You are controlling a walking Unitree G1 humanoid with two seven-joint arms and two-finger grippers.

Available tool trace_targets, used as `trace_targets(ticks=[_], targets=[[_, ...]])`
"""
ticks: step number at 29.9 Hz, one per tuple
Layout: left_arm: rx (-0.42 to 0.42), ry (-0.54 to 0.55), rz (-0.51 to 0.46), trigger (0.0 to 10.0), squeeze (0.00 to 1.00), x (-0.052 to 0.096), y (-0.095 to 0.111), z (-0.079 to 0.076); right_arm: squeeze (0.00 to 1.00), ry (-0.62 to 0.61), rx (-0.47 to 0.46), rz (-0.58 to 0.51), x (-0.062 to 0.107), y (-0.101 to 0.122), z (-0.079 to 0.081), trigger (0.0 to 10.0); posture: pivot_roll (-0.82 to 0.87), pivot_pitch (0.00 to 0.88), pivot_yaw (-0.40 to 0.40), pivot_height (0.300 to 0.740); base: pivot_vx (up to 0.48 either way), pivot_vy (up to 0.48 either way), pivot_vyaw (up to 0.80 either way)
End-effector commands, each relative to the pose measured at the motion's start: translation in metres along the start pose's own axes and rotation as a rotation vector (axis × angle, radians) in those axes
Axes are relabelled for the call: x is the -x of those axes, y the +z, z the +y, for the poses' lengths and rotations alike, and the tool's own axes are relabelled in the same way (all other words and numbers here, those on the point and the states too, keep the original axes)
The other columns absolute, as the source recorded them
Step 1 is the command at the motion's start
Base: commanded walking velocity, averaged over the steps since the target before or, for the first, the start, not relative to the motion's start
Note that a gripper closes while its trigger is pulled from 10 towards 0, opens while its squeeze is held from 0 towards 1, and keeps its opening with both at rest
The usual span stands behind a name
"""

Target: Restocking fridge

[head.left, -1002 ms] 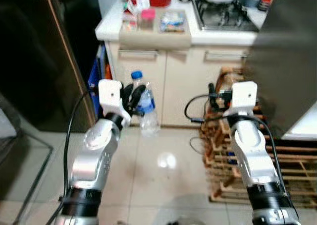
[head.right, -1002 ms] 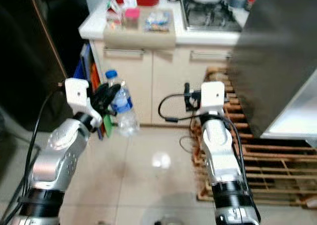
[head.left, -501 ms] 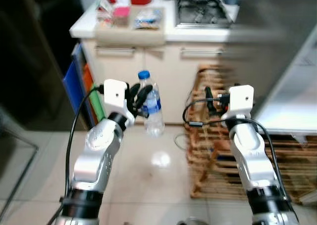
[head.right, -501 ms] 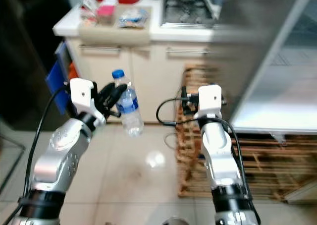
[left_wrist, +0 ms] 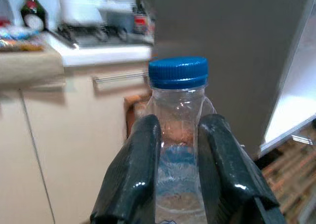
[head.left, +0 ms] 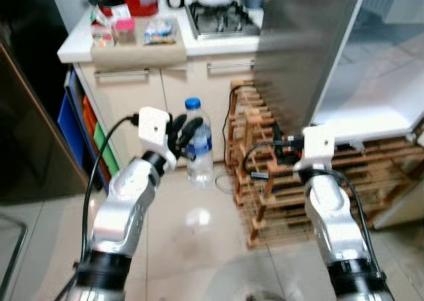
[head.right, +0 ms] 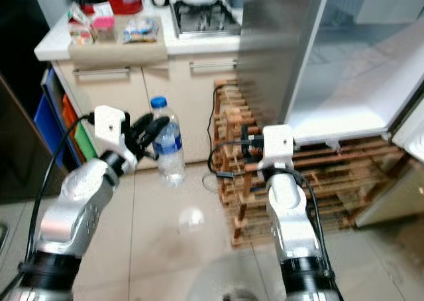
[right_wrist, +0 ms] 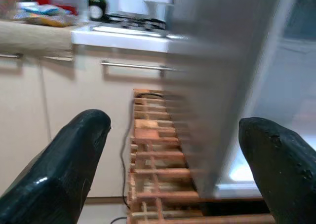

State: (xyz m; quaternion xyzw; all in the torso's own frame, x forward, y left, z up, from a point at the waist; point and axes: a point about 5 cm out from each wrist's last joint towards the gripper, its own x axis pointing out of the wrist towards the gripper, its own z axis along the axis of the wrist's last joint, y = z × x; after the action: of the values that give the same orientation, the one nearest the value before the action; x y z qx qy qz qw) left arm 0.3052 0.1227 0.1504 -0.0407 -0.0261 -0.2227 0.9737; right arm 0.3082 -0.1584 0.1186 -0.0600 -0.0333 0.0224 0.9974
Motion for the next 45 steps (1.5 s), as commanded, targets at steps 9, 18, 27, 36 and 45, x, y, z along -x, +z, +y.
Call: trace_targets(ticks=[9, 18, 27, 36, 45], targets=[[0.039, 0.019, 0.015, 10.0, 0.0, -0.003, -0.011, 0.008, 0.0, -0.138, 0.017, 0.041, 0.016, -0.018, -0.028, 10.0, -0.16, 0.0, 0.04, 0.716, 0.0, 0.0, -0.59], [0.043, -0.037, -0.023, 10.0, 0.0, -0.009, -0.008, 0.0, 0.0, -0.169, 0.031, 0.031, 0.026, -0.021, -0.033, 10.0, -0.17, 0.0, 0.046, 0.716, 0.134, -0.152, -0.67], [0.049, -0.122, -0.047, 10.0, 0.0, -0.023, -0.004, -0.014, 0.0, -0.182, 0.047, 0.009, 0.023, -0.017, -0.034, 10.0, -0.21, 0.0, 0.06, 0.716, 0.311, -0.362, -0.68], [0.036, -0.164, -0.034, 10.0, 0.0, -0.032, -0.007, -0.021, 0.0, -0.219, 0.06, 0.005, 0.027, -0.016, -0.043, 10.0, -0.24, 0.0, 0.066, 0.716, 0.114, -0.111, -0.68], [0.02, -0.174, -0.05, 10.0, 0.0, -0.036, -0.004, -0.023, 0.0, -0.255, 0.046, 0.047, 0.03, -0.024, -0.049, 10.0, -0.24, 0.0, 0.065, 0.716, 0.0, 0.0, -0.69]])
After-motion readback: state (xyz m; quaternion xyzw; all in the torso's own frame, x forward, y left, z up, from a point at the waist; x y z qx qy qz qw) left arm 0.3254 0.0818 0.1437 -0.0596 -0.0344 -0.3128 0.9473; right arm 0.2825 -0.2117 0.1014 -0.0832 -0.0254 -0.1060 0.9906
